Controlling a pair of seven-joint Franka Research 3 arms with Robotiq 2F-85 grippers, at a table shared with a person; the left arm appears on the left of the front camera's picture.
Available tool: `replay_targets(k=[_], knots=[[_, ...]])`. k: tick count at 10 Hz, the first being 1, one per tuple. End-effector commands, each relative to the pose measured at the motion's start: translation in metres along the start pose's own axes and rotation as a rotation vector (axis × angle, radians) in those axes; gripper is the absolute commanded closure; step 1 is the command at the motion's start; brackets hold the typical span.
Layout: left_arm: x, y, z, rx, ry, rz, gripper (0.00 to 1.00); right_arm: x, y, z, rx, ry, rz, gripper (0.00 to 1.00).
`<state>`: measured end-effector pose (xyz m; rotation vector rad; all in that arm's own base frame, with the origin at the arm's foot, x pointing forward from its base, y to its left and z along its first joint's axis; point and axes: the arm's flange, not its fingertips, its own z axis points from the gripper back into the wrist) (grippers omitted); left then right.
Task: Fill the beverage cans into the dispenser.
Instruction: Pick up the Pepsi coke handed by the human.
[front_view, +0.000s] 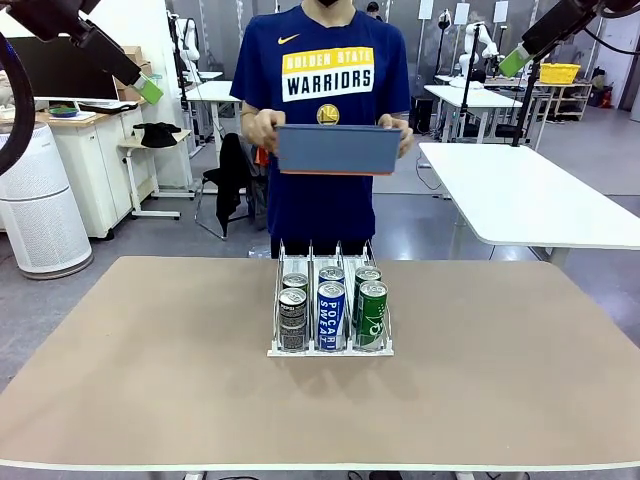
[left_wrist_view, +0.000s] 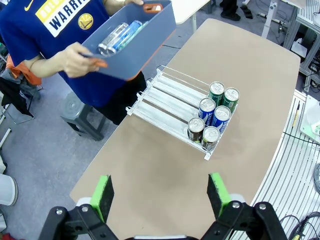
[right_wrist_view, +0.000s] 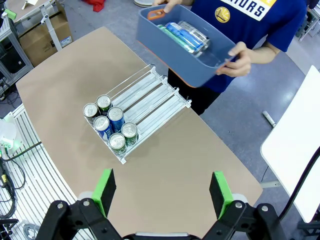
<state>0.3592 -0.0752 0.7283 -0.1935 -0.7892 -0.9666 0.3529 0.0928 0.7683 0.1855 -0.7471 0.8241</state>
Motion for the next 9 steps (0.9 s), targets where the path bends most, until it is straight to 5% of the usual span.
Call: replay_targets(k=[1,9], knots=[[-0.0017,0.0011,0.0002,0.003,0.008,0.003,0.00,0.0000,0.0001,0.0007,-0.001,-0.001,-0.001,0.00],[-0.0017,0.0011,0.0002,0.003,0.008,0.003,0.00,0.0000,0.0001,0.0007,-0.001,-0.001,-0.001,0.00]])
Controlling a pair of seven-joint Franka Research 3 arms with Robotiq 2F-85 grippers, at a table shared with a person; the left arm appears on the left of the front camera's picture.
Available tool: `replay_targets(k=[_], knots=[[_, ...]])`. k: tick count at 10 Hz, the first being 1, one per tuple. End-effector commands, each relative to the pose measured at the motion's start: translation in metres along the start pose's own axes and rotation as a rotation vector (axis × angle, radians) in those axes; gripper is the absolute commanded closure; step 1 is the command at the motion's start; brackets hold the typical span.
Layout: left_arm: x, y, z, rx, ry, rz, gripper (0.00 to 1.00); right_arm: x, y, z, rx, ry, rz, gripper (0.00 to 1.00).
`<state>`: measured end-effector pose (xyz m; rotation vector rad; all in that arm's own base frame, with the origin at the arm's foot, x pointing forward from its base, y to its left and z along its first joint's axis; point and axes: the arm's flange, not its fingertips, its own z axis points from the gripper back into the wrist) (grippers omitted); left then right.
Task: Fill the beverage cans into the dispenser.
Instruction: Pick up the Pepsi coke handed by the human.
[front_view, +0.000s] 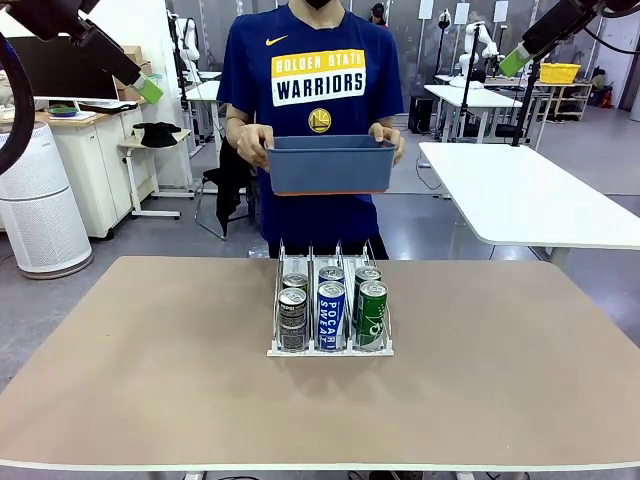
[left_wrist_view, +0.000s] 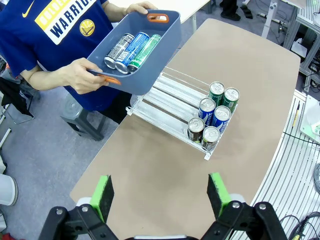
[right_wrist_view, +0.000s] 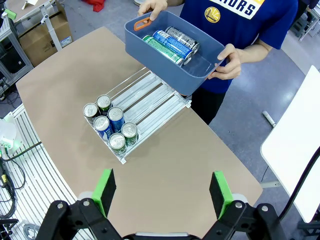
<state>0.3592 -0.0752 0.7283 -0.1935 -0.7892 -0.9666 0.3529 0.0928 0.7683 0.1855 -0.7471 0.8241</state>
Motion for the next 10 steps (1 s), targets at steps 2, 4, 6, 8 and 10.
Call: replay_targets(k=[2,4,6,8,10], knots=[[-0.0017,0.0011,0.0002,0.003,0.008,0.003,0.00,0.0000,0.0001,0.0007,-0.001,-0.001,-0.001,0.00],[-0.0017,0.0011,0.0002,0.003,0.008,0.003,0.00,0.0000,0.0001,0.0007,-0.001,-0.001,-0.001,0.00],[-0.0017,0.0011,0.0002,0.003,0.008,0.003,0.00,0.0000,0.0001,0.0007,-0.001,-0.001,-0.001,0.00],[-0.0017,0.0011,0.0002,0.003,0.008,0.003,0.00,0.0000,0.0001,0.0007,-0.001,-0.001,-0.001,0.00],[-0.0017,0.0011,0.0002,0.003,0.008,0.003,0.00,0.0000,0.0001,0.0007,-0.001,-0.001,-0.001,0.00]])
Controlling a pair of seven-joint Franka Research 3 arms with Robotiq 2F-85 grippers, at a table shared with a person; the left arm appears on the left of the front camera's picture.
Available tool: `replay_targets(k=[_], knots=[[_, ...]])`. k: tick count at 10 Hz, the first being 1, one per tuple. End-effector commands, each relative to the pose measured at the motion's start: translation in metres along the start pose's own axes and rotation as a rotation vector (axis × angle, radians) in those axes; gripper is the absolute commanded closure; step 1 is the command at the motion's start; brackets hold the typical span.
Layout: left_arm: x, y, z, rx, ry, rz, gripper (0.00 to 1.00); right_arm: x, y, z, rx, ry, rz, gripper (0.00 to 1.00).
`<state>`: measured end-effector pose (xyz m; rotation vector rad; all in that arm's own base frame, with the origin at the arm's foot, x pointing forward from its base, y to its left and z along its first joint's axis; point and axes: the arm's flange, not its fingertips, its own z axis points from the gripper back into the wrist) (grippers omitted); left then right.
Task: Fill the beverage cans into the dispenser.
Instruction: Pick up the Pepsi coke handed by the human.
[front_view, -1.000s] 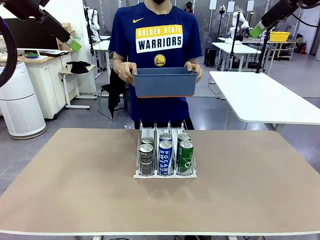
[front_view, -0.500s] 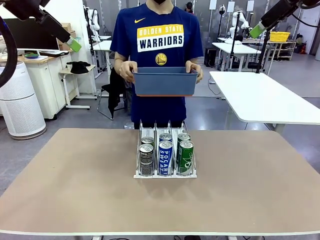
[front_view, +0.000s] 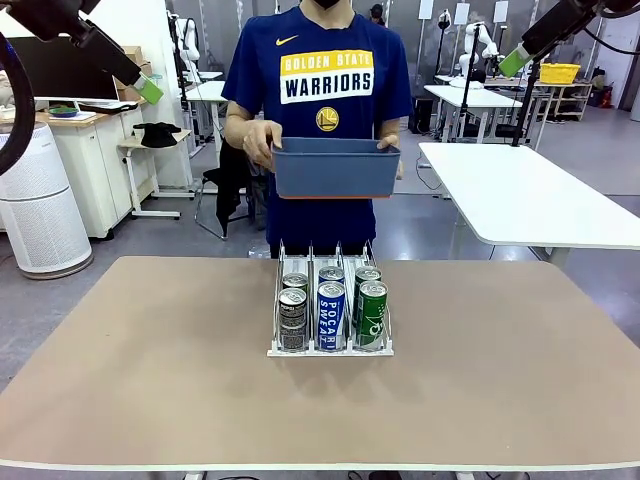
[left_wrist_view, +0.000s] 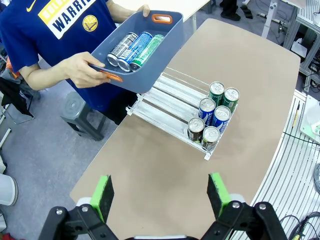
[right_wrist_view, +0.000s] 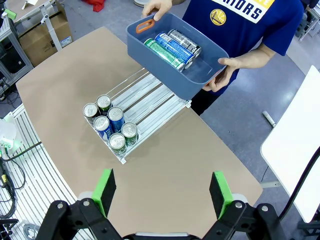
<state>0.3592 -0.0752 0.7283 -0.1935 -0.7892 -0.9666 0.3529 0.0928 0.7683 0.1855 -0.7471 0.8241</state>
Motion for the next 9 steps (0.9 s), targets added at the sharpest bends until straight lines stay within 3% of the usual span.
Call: replay_targets(k=[1,9], knots=[[-0.0017,0.0011,0.0002,0.003,0.008,0.003,0.00,0.0000,0.0001,0.0007,-0.001,-0.001,-0.001,0.00],[-0.0017,0.0011,0.0002,0.003,0.008,0.003,0.00,0.0000,0.0001,0.0007,-0.001,-0.001,-0.001,0.00]])
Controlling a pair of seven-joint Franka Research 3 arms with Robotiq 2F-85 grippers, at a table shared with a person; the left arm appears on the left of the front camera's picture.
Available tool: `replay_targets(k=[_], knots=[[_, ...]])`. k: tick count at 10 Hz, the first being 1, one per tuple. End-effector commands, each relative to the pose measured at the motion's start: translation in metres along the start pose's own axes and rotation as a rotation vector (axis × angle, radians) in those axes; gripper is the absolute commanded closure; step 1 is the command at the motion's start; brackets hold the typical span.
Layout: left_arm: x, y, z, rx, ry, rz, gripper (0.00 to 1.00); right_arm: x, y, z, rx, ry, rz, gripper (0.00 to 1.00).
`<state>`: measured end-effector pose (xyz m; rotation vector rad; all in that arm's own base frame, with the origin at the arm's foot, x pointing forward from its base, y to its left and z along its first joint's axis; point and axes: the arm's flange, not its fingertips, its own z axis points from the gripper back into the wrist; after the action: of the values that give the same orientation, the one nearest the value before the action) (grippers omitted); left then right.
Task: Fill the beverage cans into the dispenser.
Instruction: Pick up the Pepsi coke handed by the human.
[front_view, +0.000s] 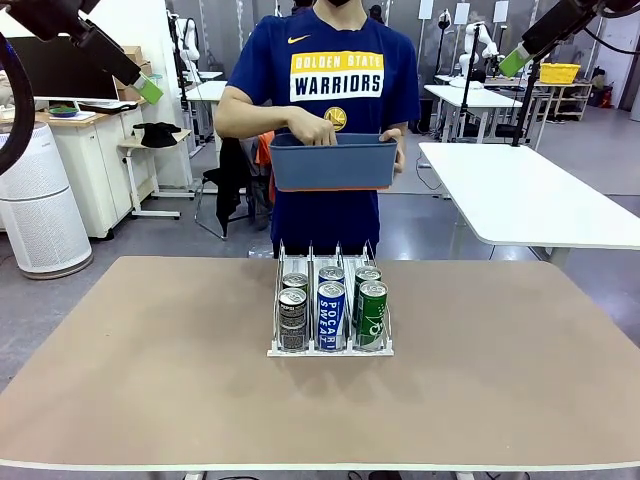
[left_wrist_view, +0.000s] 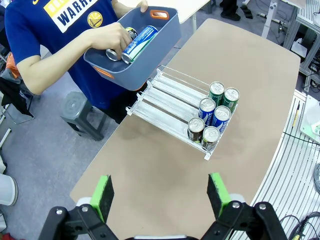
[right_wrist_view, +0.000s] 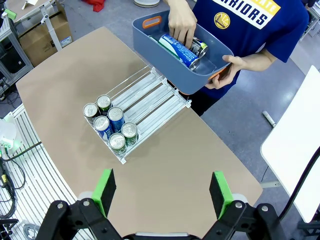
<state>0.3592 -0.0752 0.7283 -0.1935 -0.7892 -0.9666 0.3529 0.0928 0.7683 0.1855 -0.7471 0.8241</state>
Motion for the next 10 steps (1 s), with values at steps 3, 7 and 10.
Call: replay_targets(k=[3,7,10], knots=[[-0.0017,0.0011,0.0002,0.003,0.008,0.003,0.00,0.0000,0.0001,0.0007,-0.001,-0.001,-0.001,0.00],[-0.0017,0.0011,0.0002,0.003,0.008,0.003,0.00,0.0000,0.0001,0.0007,-0.001,-0.001,-0.001,0.00],[-0.0017,0.0011,0.0002,0.003,0.008,0.003,0.00,0.0000,0.0001,0.0007,-0.001,-0.001,-0.001,0.00]])
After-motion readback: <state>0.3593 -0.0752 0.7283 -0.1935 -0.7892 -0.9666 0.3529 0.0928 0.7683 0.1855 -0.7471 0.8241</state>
